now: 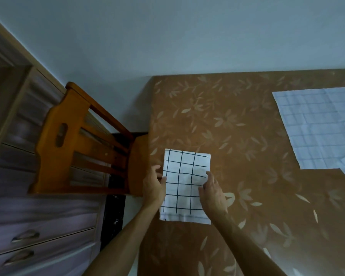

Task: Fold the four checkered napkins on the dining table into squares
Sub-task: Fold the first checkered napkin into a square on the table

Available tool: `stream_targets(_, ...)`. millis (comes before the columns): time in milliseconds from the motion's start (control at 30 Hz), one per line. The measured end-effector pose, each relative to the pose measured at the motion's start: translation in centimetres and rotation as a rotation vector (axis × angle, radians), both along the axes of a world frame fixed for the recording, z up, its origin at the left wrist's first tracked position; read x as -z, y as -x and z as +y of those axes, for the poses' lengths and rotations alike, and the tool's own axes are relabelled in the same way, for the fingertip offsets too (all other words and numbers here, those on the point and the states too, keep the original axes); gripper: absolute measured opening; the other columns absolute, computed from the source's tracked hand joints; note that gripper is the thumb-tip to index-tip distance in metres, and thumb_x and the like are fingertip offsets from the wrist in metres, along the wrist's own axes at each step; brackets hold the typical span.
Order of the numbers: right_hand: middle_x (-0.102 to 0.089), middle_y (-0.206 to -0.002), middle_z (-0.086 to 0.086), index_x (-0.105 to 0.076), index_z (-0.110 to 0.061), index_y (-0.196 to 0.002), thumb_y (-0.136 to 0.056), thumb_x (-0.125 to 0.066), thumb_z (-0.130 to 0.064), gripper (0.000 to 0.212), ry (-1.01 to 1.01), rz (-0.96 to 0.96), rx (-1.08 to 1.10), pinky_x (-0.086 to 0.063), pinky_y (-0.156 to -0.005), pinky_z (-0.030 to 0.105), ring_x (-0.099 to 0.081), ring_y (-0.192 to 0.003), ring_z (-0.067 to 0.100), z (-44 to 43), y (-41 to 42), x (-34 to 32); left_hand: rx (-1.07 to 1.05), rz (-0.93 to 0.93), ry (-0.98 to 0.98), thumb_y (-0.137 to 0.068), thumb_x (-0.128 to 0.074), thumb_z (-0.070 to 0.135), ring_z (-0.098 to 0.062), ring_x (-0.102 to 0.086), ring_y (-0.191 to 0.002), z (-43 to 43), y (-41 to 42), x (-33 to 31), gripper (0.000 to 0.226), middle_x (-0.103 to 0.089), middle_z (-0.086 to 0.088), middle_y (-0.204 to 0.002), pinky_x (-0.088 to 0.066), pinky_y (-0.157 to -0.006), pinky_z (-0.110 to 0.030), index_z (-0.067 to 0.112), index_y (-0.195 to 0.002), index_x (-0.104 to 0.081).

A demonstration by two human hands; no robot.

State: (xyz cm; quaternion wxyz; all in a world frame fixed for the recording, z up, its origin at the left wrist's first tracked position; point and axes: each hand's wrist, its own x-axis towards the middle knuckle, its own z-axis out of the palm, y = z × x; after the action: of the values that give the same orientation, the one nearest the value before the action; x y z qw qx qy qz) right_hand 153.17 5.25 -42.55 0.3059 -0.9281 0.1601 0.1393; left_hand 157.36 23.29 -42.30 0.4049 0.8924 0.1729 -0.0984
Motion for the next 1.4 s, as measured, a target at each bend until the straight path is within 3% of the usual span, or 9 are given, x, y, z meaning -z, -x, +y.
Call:
stream_targets(233,-0.063,-0.117,0.011,-0.037,-0.01,-0.139,-0.094,-0.058,-0.01,0.051,-0.047,-0.102,-0.027,-0.054,-0.071,0.03,-0.064,-0.096,0.024,0.3,-6.8,0.4,-0.054,-0.065,0.004,-0.088,-0.069,0.011,-0.021,-0.063,-0.098,1.5,-7.0,0.0,0.035,-0.066,-0.002,-0.104,-0.057,-0.085,-0.038,0.016,-0.121,-0.058)
stream_targets(400,-0.061,-0.117,0.008,-0.041,-0.012,-0.137,-0.095,-0.055,-0.01,0.044,-0.074,-0.18,-0.021,-0.052,-0.071,0.028,-0.062,-0.099,0.024,0.4,-10.3,0.9,-0.148,-0.06,0.075,-0.088,-0.071,0.012,-0.02,-0.065,-0.095,2.0,-9.9,0.7,0.031,-0.067,-0.001,-0.102,-0.054,-0.078,-0.029,0.016,-0.116,-0.06)
stream_targets(500,-0.058,-0.118,0.01,-0.043,-0.009,-0.136,-0.091,-0.059,-0.012,0.048,-0.005,-0.23,-0.061,-0.053,-0.084,0.036,-0.057,-0.104,0.025,0.5,-11.7,1.2,-0.139,-0.077,0.055,-0.089,-0.069,0.016,-0.021,-0.065,-0.099,2.4,-10.5,1.5,0.031,-0.065,-0.001,-0.107,-0.057,-0.081,-0.034,0.019,-0.118,-0.058)
stream_targets(567,-0.053,-0.123,0.014,-0.044,-0.007,-0.136,-0.087,-0.063,-0.017,0.053,0.133,-0.315,-0.109,-0.05,-0.089,0.041,-0.052,-0.105,0.027,0.9,-12.2,1.5,-0.02,-0.141,-0.158,-0.091,-0.066,0.02,-0.021,-0.06,-0.107,2.7,-10.3,2.2,0.037,-0.057,-0.005,-0.121,-0.056,-0.085,-0.036,0.02,-0.125,-0.053)
stream_targets(667,-0.033,-0.151,0.019,-0.036,-0.01,-0.143,-0.091,-0.055,-0.019,0.057,0.238,-0.35,-0.239,-0.037,-0.107,0.047,-0.038,-0.134,0.034,2.1,-12.9,1.5,0.349,-0.322,-0.529,-0.094,-0.059,0.023,-0.028,-0.045,-0.131,2.8,-10.0,3.1,0.05,-0.043,-0.015,-0.145,-0.047,-0.103,-0.042,0.015,-0.141,-0.045)
stream_targets(800,-0.005,-0.162,0.016,-0.022,-0.007,-0.152,-0.094,-0.042,-0.016,0.062,0.309,-0.284,-0.549,-0.014,-0.12,0.046,-0.005,-0.15,0.032,3.6,-14.0,2.9,0.755,-0.344,-0.66,-0.103,-0.033,0.038,-0.031,-0.016,-0.151,2.3,-10.4,4.4,0.057,-0.016,-0.017,-0.163,-0.025,-0.119,-0.047,0.016,-0.155,-0.024)
stream_targets(933,0.005,-0.162,0.013,-0.007,-0.011,-0.155,-0.099,-0.015,-0.037,0.062,0.315,-0.151,-0.626,-0.015,-0.12,0.05,0.006,-0.149,0.028,3.3,-14.9,3.9,0.779,-0.163,-0.735,-0.101,-0.016,0.057,-0.027,0.009,-0.152,2.4,-10.2,5.2,0.068,0.012,-0.011,-0.165,-0.01,-0.123,-0.05,0.024,-0.157,0.007)
stream_targets(1033,0.015,-0.161,0.01,0.005,-0.015,-0.155,-0.1,-0.011,-0.053,0.068,0.379,-0.1,-0.584,0.001,-0.121,0.047,0.013,-0.149,0.025,2.0,-15.9,3.5,0.686,-0.088,-0.737,-0.097,-0.01,0.068,-0.026,0.017,-0.151,2.4,-10.1,5.1,0.074,0.021,-0.008,-0.163,0.0,-0.121,-0.049,0.029,-0.155,0.016)
stream_targets(1400,0.015,-0.162,0.011,0.009,-0.012,-0.153,-0.103,-0.019,-0.05,0.069,0.44,-0.009,-0.574,0.001,-0.121,0.047,0.014,-0.149,0.026,0.6,-18.1,2.2,0.636,-0.101,-0.807,-0.095,-0.012,0.069,-0.029,-0.029,-0.142,0.3,-14.1,3.2,0.075,-0.009,-0.007,-0.165,-0.031,-0.11,-0.047,0.025,-0.157,-0.013)
